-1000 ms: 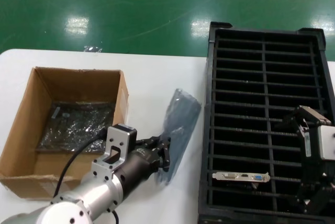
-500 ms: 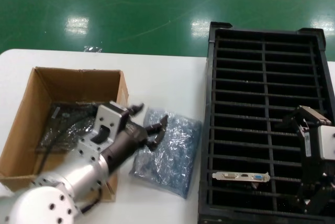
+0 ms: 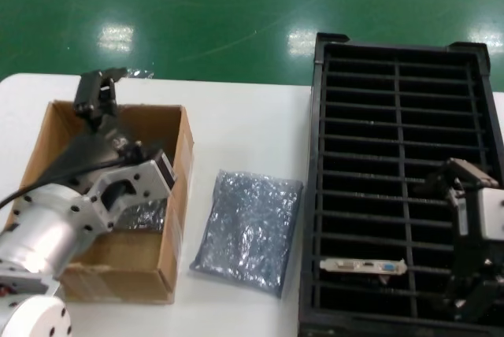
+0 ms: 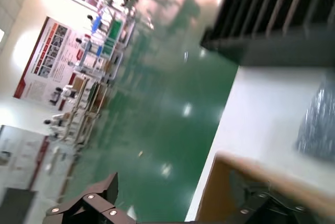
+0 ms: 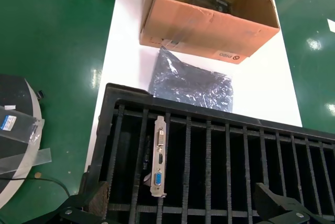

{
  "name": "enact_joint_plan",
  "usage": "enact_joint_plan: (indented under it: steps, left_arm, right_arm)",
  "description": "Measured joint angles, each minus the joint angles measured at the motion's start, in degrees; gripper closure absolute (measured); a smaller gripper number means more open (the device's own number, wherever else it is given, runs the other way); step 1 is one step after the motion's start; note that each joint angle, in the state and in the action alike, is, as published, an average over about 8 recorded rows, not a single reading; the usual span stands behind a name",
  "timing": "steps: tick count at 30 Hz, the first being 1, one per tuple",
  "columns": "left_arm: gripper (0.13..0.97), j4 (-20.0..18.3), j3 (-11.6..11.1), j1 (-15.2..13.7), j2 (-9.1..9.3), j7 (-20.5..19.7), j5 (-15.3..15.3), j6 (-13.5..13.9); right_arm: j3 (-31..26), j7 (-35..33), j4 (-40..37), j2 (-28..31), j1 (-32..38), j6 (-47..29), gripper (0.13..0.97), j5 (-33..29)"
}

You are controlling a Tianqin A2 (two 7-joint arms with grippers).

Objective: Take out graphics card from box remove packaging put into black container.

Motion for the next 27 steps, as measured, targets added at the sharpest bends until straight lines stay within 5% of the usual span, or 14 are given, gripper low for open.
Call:
enact_joint_plan:
  steps: [4, 16, 27]
  left_arm:
    - [0.381, 0.4, -0.1, 0.7, -0.08, 1.4, -1.2, -1.2]
    - [0.189, 4.1, 0.1, 2.8, -0.88, 4.0, -14.5, -7.6]
    - [0.135, 7.8, 0.3, 5.2, -1.61, 7.1, -27.6, -14.2]
  right_arm:
    - [0.7, -0.8, -0.5, -0.8, -1.3, 2.1, 0.129, 0.9]
    - [4.5, -5.5, -3.2, -5.3, -8.5, 13.8, 0.129, 6.0]
    - [8.4, -10.3, -5.9, -9.8, -15.9, 25.8, 0.129, 11.2]
